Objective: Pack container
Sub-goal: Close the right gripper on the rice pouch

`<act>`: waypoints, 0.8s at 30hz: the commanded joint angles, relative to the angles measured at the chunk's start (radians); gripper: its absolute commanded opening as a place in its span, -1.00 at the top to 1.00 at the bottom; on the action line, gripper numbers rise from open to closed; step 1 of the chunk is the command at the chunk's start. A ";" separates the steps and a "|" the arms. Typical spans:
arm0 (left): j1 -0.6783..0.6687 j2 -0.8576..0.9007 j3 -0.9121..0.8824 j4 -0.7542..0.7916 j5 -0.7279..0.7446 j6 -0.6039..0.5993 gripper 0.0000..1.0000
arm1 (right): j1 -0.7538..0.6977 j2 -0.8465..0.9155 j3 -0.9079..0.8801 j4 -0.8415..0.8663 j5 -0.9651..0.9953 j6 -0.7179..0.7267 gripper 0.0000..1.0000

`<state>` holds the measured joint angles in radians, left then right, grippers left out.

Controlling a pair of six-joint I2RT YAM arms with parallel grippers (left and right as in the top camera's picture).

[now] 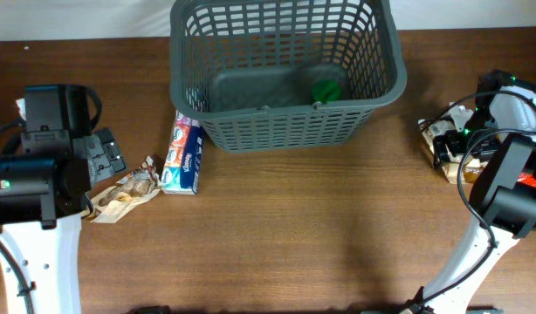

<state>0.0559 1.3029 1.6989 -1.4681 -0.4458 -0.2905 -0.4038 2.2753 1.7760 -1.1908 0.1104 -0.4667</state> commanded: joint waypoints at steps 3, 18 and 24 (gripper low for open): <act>0.006 0.002 0.003 0.006 -0.015 0.005 -0.99 | -0.001 0.038 -0.022 0.003 0.010 0.012 -0.98; 0.006 0.002 0.003 0.010 -0.015 0.005 -0.99 | -0.001 0.038 -0.022 0.006 -0.024 0.012 -0.29; 0.006 0.002 0.003 0.011 -0.015 0.005 -0.99 | -0.001 0.038 -0.022 0.006 -0.023 0.016 0.32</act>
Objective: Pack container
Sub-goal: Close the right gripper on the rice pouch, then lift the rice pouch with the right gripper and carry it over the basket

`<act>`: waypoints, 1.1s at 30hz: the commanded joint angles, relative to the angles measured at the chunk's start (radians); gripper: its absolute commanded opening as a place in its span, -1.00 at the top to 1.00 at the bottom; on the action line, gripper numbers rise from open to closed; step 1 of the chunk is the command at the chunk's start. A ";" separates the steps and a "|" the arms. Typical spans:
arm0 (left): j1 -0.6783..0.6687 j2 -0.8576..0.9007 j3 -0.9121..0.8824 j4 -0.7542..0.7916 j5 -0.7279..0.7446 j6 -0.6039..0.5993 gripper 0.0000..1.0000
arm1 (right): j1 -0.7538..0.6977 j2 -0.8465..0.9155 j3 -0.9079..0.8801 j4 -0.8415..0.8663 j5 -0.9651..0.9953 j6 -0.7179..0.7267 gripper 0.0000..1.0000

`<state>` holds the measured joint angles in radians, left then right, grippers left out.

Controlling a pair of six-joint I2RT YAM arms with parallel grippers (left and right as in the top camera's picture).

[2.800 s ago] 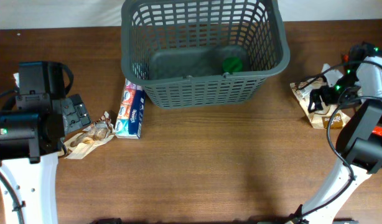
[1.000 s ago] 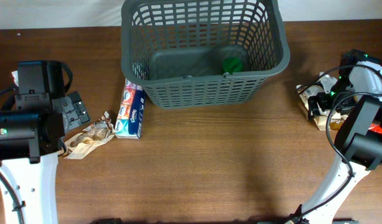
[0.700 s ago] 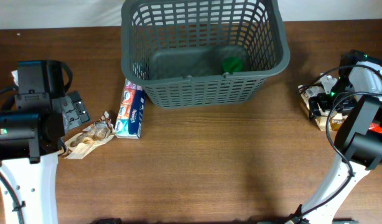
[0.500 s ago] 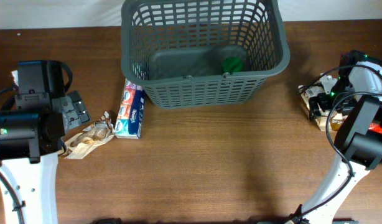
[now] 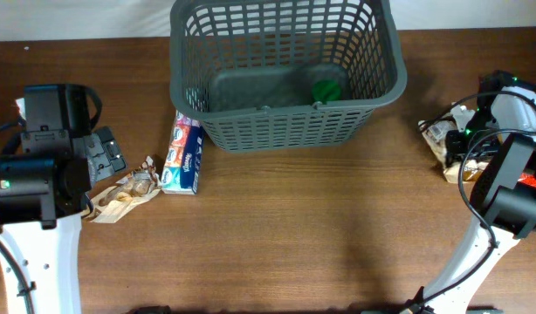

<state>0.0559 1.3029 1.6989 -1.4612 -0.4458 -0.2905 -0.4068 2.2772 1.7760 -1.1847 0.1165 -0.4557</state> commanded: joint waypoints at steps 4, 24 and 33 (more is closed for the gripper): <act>0.006 0.002 0.003 0.010 -0.015 0.005 -0.99 | 0.002 0.036 -0.022 0.001 -0.031 0.027 0.82; 0.006 0.002 0.003 0.012 -0.015 0.005 -0.99 | 0.003 0.035 0.282 -0.098 -0.203 0.158 0.92; 0.006 0.002 0.003 0.015 -0.014 0.004 -0.99 | 0.013 0.035 0.892 -0.370 -0.410 0.229 0.92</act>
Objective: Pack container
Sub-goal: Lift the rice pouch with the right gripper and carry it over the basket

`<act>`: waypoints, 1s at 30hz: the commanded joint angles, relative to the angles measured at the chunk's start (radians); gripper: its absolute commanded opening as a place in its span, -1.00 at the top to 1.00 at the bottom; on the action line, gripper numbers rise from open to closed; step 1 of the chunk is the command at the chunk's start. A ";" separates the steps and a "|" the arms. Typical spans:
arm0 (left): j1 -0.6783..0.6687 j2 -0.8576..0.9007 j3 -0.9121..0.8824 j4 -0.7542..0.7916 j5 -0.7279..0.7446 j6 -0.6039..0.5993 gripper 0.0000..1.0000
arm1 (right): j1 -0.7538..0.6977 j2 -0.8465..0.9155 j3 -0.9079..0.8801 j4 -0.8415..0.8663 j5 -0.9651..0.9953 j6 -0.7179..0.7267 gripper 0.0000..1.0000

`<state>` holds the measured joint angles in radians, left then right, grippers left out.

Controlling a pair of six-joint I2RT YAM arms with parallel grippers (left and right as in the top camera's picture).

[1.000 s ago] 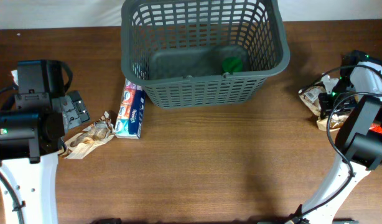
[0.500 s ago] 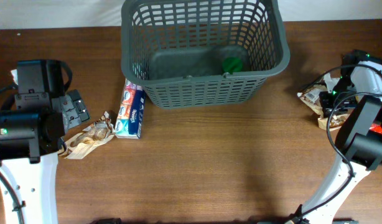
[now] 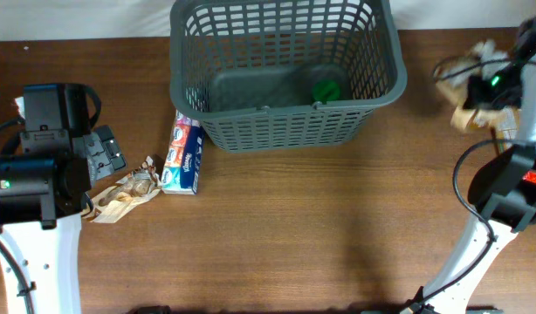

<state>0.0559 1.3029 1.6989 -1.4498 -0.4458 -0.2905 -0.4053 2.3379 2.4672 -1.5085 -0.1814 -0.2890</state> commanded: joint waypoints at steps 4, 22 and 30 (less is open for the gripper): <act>0.006 0.002 0.003 0.003 -0.014 0.004 -0.99 | 0.047 -0.038 0.514 -0.122 -0.183 0.117 0.92; 0.006 0.002 0.003 -0.022 -0.010 0.004 -0.99 | 0.671 -0.131 0.619 0.275 -0.081 0.196 0.92; 0.006 0.002 0.003 -0.040 -0.010 0.004 -0.99 | 0.779 -0.105 0.337 0.292 0.188 0.197 0.92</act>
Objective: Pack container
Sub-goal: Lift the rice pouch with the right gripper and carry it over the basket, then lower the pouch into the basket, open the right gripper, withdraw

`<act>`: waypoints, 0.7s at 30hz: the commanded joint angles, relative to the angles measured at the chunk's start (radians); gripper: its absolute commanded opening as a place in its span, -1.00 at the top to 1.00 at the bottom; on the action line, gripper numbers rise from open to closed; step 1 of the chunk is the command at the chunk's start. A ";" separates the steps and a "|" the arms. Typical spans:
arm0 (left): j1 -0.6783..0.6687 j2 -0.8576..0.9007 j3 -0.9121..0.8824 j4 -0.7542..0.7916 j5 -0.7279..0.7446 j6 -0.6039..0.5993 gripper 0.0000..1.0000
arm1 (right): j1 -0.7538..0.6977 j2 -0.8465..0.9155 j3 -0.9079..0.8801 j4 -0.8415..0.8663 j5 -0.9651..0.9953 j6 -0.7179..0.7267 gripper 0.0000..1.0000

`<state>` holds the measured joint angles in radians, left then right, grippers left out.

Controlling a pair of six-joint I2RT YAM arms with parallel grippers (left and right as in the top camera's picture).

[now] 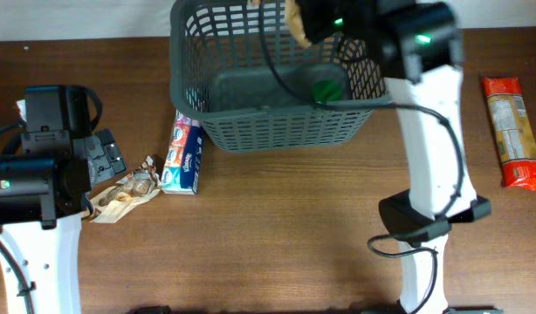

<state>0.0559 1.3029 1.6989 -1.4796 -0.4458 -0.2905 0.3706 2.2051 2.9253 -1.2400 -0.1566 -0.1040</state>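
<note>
The grey mesh basket stands at the back middle of the table, with a green round item on its floor. My right gripper reaches over the basket's back part, shut on a tan crinkled packet held above the inside. Left of the basket lie a blue and white tissue pack and a brown snack bag. My left gripper rests beside the snack bag, open and holding nothing.
A red pasta package lies lengthwise near the right edge of the table. The right arm's base stands at the front right and its white link crosses the basket's right front corner.
My right gripper has moved with the tan packet from the far right back of the table to over the basket. The red pasta package now shows at the right. The left arm is unchanged.
My right gripper was low at the right edge among packets, and still there 2.1 s ago. Then it held the tan packet up off the table at the back right. Now it holds that packet over the basket. The left arm stayed still throughout.
</note>
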 commanded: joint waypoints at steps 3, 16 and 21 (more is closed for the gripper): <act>0.006 0.002 0.003 -0.017 -0.011 0.004 -0.99 | -0.006 0.028 -0.296 0.071 0.169 0.012 0.92; 0.006 0.002 0.003 -0.022 -0.010 0.004 -0.99 | -0.052 0.029 -0.652 0.185 0.169 0.012 0.92; 0.006 0.002 0.003 -0.022 -0.010 0.004 -0.99 | -0.072 0.029 -0.707 0.190 0.169 0.012 0.92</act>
<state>0.0559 1.3029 1.6989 -1.5002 -0.4454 -0.2905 0.3202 2.2623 2.2414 -1.0618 0.0002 -0.1036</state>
